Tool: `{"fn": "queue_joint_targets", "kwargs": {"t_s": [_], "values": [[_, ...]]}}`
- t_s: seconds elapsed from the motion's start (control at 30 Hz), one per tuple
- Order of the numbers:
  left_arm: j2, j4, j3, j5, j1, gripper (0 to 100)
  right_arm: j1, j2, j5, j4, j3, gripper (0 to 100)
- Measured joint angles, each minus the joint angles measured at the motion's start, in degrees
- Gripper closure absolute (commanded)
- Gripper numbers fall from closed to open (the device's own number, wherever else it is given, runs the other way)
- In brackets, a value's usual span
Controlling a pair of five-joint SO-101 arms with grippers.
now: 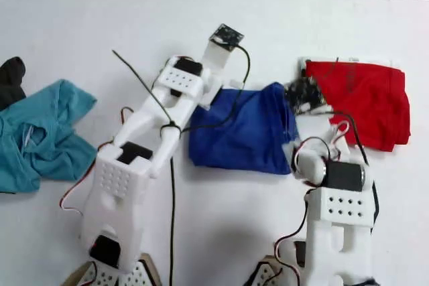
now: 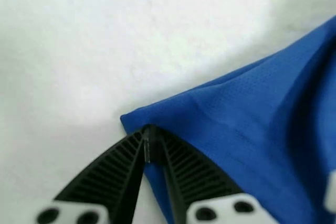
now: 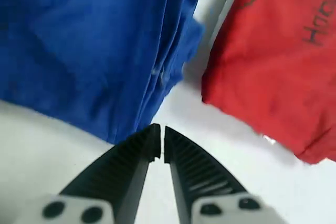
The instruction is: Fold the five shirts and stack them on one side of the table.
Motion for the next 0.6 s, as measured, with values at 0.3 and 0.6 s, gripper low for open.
{"fn": "queue_joint_targets", "kwargs": {"t_s": [0.3,0.6], "values": [[0.09,0.00,0.00,0.00,0.00,97,-5.80,30.95,-9.76,-10.55,-13.71,97.8],[0.18,0.00,0.00,0.00,0.00,97,-9.76,48.70,-10.73,-3.16,-32.18,97.8]]}}
